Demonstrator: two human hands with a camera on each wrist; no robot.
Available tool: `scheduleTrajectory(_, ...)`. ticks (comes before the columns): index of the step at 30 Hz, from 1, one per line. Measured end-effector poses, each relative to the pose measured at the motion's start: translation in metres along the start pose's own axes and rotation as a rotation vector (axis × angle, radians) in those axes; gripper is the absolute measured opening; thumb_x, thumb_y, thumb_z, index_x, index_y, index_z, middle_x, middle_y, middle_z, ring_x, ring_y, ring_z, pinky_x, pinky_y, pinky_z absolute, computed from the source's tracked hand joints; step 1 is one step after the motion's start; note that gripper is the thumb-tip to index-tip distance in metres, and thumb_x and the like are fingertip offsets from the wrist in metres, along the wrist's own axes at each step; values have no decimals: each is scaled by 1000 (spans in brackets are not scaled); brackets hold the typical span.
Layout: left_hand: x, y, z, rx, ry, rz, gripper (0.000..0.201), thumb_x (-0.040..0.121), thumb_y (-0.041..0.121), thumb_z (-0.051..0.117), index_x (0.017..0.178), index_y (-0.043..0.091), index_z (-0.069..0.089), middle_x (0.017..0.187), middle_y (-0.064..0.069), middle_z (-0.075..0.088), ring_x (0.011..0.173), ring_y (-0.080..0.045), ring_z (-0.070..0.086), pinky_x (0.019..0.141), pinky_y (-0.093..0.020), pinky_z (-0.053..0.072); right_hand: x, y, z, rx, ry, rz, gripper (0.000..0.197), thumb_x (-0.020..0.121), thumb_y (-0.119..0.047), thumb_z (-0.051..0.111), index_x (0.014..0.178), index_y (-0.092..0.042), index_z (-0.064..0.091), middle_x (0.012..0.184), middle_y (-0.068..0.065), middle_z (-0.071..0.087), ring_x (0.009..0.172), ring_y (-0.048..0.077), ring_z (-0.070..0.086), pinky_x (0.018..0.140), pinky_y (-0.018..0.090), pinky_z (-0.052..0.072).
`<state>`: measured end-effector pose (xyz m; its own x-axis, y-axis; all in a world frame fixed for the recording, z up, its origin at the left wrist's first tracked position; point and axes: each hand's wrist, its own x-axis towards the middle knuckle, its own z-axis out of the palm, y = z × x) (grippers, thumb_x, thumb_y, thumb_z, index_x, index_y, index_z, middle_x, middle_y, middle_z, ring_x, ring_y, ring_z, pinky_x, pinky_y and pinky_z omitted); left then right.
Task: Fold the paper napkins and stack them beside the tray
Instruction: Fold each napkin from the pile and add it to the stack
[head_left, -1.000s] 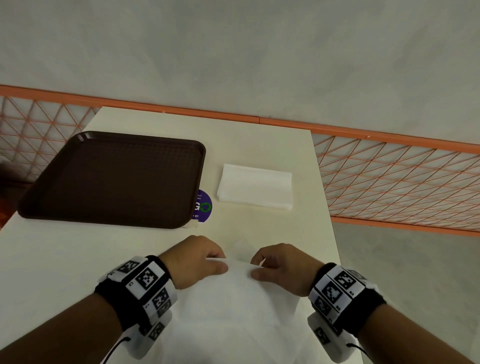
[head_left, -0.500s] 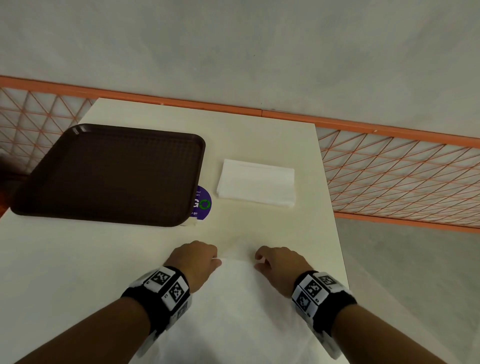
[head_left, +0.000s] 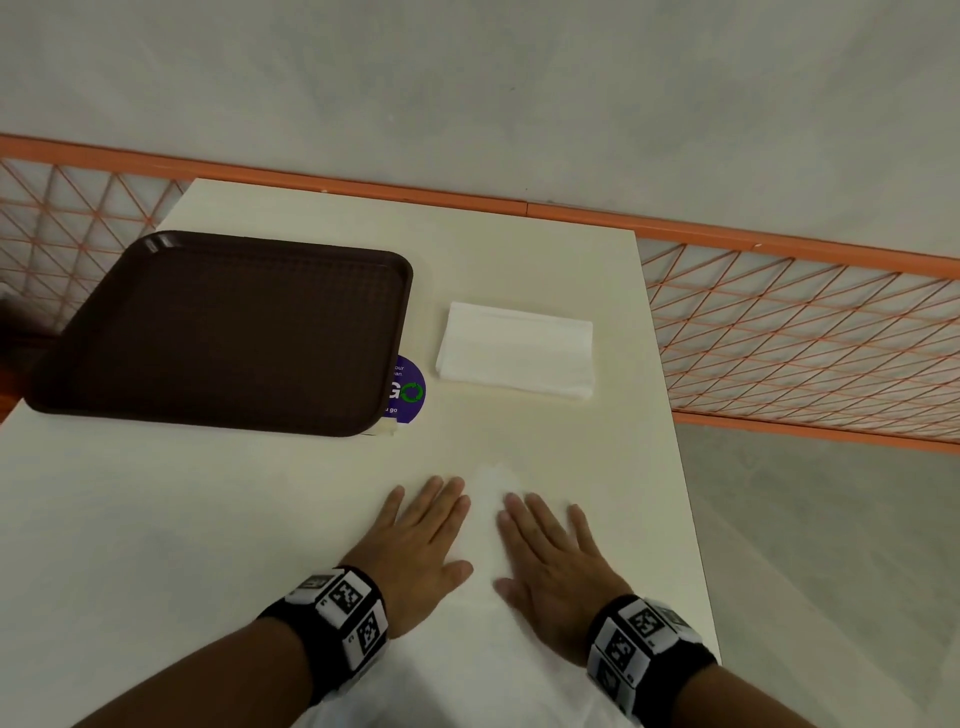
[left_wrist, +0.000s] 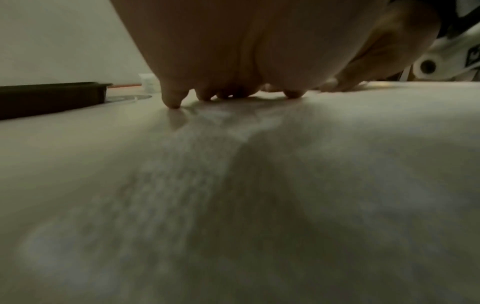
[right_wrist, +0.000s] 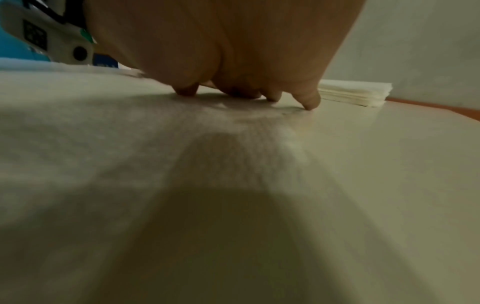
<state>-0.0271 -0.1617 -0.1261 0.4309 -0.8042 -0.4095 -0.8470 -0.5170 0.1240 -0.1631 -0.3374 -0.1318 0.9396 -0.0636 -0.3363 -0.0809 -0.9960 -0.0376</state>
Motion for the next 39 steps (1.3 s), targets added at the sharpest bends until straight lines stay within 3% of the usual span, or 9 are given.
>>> scheduleTrajectory(3, -6, -11, 8, 23, -66, -38, 71, 96, 58, 12, 140, 10, 40, 151, -8, 36, 137, -24, 35, 110, -44, 21, -12, 12, 1, -3, -53, 37, 71, 96, -62, 28, 142, -11, 43, 151, 7, 40, 138, 26, 39, 108, 52, 8)
scheduleTrajectory(7, -11, -25, 14, 51, -38, -22, 72, 96, 62, 16, 139, 11, 44, 149, -7, 41, 136, -22, 32, 109, -48, 7, -25, 31, 6, 25, -15, 113, 71, 96, -63, 26, 142, -12, 43, 152, 6, 39, 139, 25, 36, 110, 51, 6)
scheduleTrajectory(10, -9, -20, 10, 35, 17, -72, 67, 95, 57, 24, 129, 11, 58, 137, -7, 55, 125, -24, 53, 105, -54, 33, -22, 35, 2, 57, 32, 143, 64, 101, -52, 16, 131, -12, 55, 141, 4, 53, 128, 25, 51, 108, 56, 29)
scheduleTrajectory(12, -6, -9, -8, 28, 66, -108, 60, 86, 53, 32, 111, 13, 70, 115, -7, 67, 103, -26, 66, 83, -47, 54, -14, 34, -9, 81, 76, 182, 55, 100, -42, 21, 118, -13, 64, 126, 3, 62, 110, 28, 64, 91, 53, 49)
scheduleTrajectory(18, 17, 1, -49, -49, -9, -210, 42, 93, 48, 49, 125, 21, 45, 126, 1, 48, 119, -21, 44, 102, -37, 34, 11, 33, -50, 159, -39, 203, 43, 95, -45, 44, 133, -25, 42, 131, -4, 49, 120, 22, 43, 100, 40, 36)
scheduleTrajectory(23, 28, 7, -54, -37, -89, -257, 37, 93, 40, 53, 124, 21, 48, 127, 0, 53, 120, -22, 48, 102, -37, 33, 22, 35, -65, 187, -133, 220, 30, 95, -38, 50, 121, -23, 49, 122, -2, 57, 115, 22, 47, 97, 38, 35)
scheduleTrajectory(31, 6, 6, -48, -366, 72, -289, 21, 94, 34, 51, 112, 22, 54, 113, 5, 60, 106, -18, 57, 97, -32, 41, -14, 20, -55, 549, 33, 245, 9, 92, -33, 55, 85, -33, 50, 87, -14, 52, 83, 8, 51, 72, 19, 40)
scheduleTrajectory(35, -11, -17, -40, -885, 128, -272, 9, 86, 33, 67, 89, 25, 71, 87, 9, 71, 84, -9, 66, 83, -35, 55, -29, 31, -48, 1102, 86, 360, 16, 80, -24, 73, 69, -27, 63, 68, -7, 63, 66, 10, 57, 69, 29, 49)
scheduleTrajectory(39, -21, -18, -55, -1290, 203, -232, 15, 92, 18, 62, 99, 19, 75, 91, 5, 76, 86, -11, 71, 84, -33, 57, -25, 38, -57, 1510, 181, 482, 12, 73, -30, 76, 78, -21, 70, 76, 11, 66, 72, 24, 60, 74, 48, 52)
